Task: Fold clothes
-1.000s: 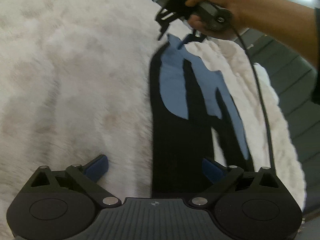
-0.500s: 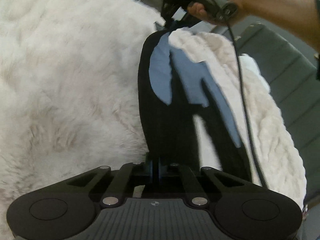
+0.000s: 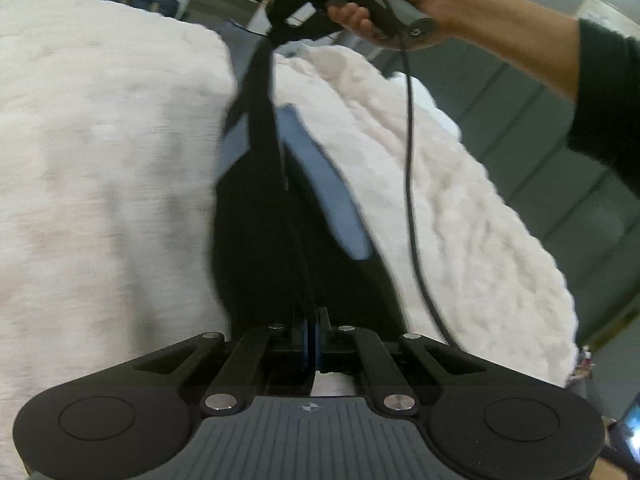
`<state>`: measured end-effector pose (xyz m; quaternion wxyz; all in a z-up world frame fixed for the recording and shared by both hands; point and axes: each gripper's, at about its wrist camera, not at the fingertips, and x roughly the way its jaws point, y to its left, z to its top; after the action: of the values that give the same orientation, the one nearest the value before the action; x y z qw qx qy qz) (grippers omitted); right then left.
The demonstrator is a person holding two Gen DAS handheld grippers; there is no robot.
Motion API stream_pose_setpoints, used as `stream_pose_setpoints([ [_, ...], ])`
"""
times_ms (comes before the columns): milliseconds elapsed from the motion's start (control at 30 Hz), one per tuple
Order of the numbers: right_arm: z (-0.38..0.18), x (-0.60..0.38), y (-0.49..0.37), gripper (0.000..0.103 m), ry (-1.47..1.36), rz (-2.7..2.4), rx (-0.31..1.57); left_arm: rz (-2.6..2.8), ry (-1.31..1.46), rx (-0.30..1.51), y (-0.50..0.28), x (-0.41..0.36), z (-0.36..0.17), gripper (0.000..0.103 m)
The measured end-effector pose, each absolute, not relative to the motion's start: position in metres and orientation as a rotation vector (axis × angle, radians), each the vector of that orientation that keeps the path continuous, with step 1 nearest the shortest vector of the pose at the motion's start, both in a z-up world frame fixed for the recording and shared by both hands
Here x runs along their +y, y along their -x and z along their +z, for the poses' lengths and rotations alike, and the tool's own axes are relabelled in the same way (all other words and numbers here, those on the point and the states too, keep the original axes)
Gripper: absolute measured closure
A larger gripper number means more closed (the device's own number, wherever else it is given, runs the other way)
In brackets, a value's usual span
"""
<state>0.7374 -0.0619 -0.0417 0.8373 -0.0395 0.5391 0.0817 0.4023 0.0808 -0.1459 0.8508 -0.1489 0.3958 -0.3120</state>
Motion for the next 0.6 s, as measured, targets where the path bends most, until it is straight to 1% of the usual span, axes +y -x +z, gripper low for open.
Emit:
stream_pose_setpoints([
  [100, -0.038, -0.107, -0.740, 0.100, 0.030, 0.211, 1.137, -0.678, 0.297, 0.851, -0.402, 0.055, -0.145, 0.101],
  [167, -0.044, -0.137, -0.744, 0.100, -0.012, 0.212, 1.141, -0.696, 0.281, 0.870, -0.407, 0.022, -0.147, 0.101],
  [233, -0.059, -0.175, -0.748, 0.100, -0.057, 0.188, 1.145, -0.721, 0.248, 0.898, -0.414, -0.025, -0.154, 0.101],
  [300, -0.074, -0.199, -0.750, 0.100, -0.088, 0.168, 1.148, -0.729, 0.234, 0.926, -0.419, -0.052, -0.164, 0.101],
  [400, -0.103, -0.230, -0.754, 0.100, -0.117, 0.134, 1.150, -0.720, 0.236, 0.965, -0.428, -0.081, -0.182, 0.101],
  [433, -0.121, -0.244, -0.757, 0.100, -0.136, 0.120, 1.144, -0.714, 0.235, 0.971, -0.429, -0.085, -0.186, 0.101],
  [600, -0.148, -0.260, -0.756, 0.099, -0.169, 0.125, 1.125, -0.669, 0.256, 0.995, -0.428, -0.095, -0.203, 0.100],
])
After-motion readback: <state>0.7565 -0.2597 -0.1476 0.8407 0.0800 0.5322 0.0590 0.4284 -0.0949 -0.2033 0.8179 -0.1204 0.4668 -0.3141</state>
